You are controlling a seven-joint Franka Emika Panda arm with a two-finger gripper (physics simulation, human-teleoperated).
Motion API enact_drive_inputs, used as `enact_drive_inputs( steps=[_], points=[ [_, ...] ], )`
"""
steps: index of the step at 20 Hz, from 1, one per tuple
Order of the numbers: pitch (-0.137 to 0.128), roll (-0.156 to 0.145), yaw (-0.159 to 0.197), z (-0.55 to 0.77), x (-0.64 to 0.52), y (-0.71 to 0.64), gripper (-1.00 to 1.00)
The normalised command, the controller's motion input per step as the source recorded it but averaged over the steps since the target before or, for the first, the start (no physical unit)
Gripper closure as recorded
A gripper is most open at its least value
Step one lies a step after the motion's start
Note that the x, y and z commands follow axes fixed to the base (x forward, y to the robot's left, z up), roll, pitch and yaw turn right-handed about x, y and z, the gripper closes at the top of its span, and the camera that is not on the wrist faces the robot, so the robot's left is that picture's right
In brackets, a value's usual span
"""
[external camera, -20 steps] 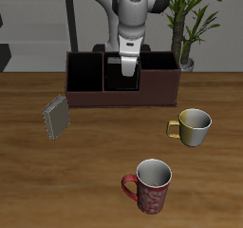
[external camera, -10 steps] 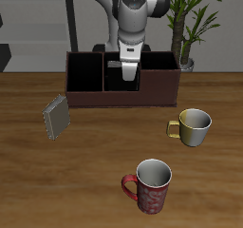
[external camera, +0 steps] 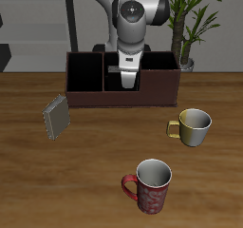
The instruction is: Place the black book into the back desk caddy's front compartment
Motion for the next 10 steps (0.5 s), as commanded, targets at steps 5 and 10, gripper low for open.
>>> enact_drive_inputs(
  steps=[5, 10],
  points=[
    [0.009, 0.018, -0.029, 0.05, -0.02, 0.09, -1.00],
    [-0.015, 0.013, -0.025, 0.14, -0.01, 0.03, -1.00]
  ],
)
